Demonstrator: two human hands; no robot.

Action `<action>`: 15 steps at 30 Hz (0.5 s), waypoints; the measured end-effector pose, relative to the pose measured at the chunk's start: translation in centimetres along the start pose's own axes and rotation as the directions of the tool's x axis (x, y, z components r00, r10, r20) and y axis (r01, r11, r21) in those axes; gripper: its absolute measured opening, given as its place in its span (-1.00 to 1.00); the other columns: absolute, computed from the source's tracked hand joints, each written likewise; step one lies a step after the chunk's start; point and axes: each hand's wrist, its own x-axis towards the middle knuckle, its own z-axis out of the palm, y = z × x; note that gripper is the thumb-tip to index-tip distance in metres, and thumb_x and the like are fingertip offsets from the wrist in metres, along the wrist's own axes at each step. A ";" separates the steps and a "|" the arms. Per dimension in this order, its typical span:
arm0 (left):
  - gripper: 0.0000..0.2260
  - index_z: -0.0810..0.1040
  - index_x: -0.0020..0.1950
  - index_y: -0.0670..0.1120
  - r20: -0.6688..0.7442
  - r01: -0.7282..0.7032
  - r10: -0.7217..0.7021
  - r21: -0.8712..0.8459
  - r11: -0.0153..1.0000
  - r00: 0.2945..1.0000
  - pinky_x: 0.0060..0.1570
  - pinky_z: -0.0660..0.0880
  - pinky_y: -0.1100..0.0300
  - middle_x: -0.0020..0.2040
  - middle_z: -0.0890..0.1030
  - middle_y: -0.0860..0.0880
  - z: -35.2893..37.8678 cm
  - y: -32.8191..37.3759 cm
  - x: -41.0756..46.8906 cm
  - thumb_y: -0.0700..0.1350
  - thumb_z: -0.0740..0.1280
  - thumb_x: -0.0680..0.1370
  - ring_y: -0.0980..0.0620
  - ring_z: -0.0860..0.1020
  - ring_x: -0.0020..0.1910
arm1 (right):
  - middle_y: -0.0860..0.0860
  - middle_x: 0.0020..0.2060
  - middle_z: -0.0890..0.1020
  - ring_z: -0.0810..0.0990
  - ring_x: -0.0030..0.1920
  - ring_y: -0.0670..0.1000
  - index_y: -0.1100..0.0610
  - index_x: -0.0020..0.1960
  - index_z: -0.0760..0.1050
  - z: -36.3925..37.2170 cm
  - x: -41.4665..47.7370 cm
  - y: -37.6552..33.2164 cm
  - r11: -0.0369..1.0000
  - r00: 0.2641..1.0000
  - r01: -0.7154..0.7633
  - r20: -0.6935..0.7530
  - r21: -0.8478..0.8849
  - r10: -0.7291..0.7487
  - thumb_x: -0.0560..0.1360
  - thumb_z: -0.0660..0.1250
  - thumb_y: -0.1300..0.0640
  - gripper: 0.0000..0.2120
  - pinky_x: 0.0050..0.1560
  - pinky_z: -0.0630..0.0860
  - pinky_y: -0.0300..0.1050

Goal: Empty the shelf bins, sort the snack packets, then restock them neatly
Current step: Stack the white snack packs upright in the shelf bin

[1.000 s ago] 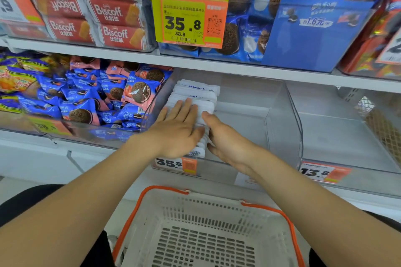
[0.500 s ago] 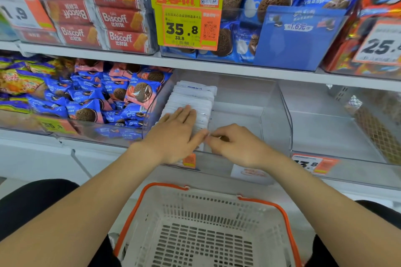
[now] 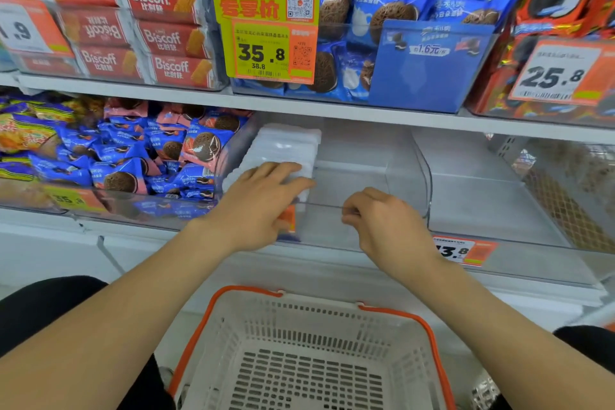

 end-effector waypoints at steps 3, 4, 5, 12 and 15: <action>-0.24 0.15 0.65 0.11 0.030 0.039 -0.041 0.071 0.997 0.999 0.54 0.16 -0.11 0.64 0.12 -0.03 0.9 1.0 0.9 -0.03 0.48 0.54 -0.15 0.14 0.60 | 0.03 -0.17 0.59 0.61 -0.26 0.15 0.11 -0.08 0.58 1.7 0.7 0.8 0.998 0.999 -0.002 -0.045 -0.058 0.000 0.43 0.57 0.31 -0.79 -0.37 0.42 -0.10; -0.25 0.16 0.63 0.11 0.051 0.044 -0.048 0.088 0.995 0.998 0.54 0.16 -0.14 0.63 0.11 -0.05 1.4 1.3 1.1 -0.04 0.47 0.53 -0.17 0.14 0.59 | 0.03 -0.23 0.57 0.59 -0.33 0.13 0.11 -0.12 0.55 2.3 0.7 0.9 0.995 0.999 0.017 -0.034 -0.094 -0.020 0.34 0.61 0.34 -0.71 -0.40 0.36 -0.13; -0.28 0.18 0.60 0.13 0.073 0.042 -0.049 0.101 0.994 0.996 0.53 0.16 -0.18 0.62 0.11 -0.06 1.8 1.5 1.2 -0.04 0.47 0.54 -0.18 0.13 0.59 | 0.02 -0.27 0.55 0.56 -0.38 0.12 0.11 -0.15 0.52 2.9 0.6 0.8 0.991 0.998 0.043 -0.035 -0.124 -0.047 0.28 0.64 0.35 -0.66 -0.42 0.32 -0.14; -0.25 0.20 0.62 0.04 0.023 0.029 -0.031 0.086 0.996 0.999 0.50 0.22 -0.14 0.61 0.11 -0.14 2.0 2.9 0.7 -0.12 0.49 0.51 -0.23 0.17 0.56 | 0.07 -0.21 0.53 0.55 -0.31 0.16 0.15 -0.04 0.49 4.1 -0.7 0.8 0.985 0.995 0.095 -0.018 -0.145 -0.098 0.49 0.50 0.26 -0.81 -0.27 0.30 -0.07; -0.49 0.47 0.39 -0.04 -0.252 -0.087 0.077 -0.030 0.996 0.965 0.17 0.46 -0.02 0.41 0.36 -0.12 1.5 3.1 -0.2 -0.05 0.54 0.49 -0.17 0.39 0.29 | 0.11 0.01 0.57 0.62 -0.06 0.21 0.17 0.17 0.53 2.7 -0.8 0.8 0.999 0.999 0.020 0.049 0.036 -0.022 0.63 0.38 0.10 -0.82 -0.14 0.44 -0.02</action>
